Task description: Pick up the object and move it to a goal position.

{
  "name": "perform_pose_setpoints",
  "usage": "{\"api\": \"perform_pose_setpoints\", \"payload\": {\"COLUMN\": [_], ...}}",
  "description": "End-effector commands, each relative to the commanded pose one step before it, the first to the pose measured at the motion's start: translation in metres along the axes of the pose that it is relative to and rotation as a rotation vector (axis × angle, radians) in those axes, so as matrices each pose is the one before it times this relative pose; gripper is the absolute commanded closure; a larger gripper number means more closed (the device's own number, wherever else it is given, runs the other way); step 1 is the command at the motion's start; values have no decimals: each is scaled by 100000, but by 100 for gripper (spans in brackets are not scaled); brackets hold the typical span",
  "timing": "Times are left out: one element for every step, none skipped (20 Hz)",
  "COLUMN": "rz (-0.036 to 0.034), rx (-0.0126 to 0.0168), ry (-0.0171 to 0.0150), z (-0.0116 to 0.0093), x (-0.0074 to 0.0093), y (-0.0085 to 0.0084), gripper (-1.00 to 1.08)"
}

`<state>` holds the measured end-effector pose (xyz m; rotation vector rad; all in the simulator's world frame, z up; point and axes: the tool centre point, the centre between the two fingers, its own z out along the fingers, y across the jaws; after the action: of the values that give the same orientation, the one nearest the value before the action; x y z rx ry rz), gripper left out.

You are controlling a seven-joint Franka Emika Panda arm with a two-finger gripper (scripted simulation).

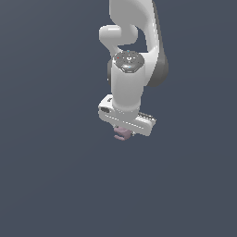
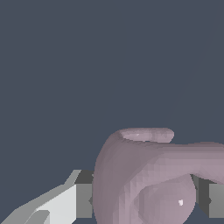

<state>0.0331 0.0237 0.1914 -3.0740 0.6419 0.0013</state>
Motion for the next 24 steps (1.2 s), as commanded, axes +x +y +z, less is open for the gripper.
{"api": "perform_pose_setpoints", "payload": {"rz": [1,0,0,0,0,0,0,0,32,0,0,0,8,0,0,0,-4,0,0,0,0,0,0,0], "rx": [31,0,0,0,0,0,0,0,-52,0,0,0,-41,0,0,0,-41,0,0,0,0,0,0,0], "ry": [13,0,0,0,0,0,0,0,31,0,0,0,25,0,0,0,26,0,0,0,0,0,0,0], "z": [-2473,-1011,-1030,-1050,-1071,-1070,-1049,-1018,-987,-948,-911,-873,-834,-786,-739,-688,-639,-578,-517,-453,-389,-326,-265,-205], "x": [-926,-361,-365,-369,-374,-370,-359,-345,-331,-315,-299,-282,-271,-248,-229,-210,-199,-168,-146,-124,-103,-84,-66,-49], "y": [681,270,274,278,283,282,275,266,258,245,234,222,201,197,183,169,137,138,121,104,87,72,57,43], "gripper": [108,108,108,108,108,108,108,108,108,108,108,108,108,108,108,108,108,108,108,108,108,108,108,108]}}
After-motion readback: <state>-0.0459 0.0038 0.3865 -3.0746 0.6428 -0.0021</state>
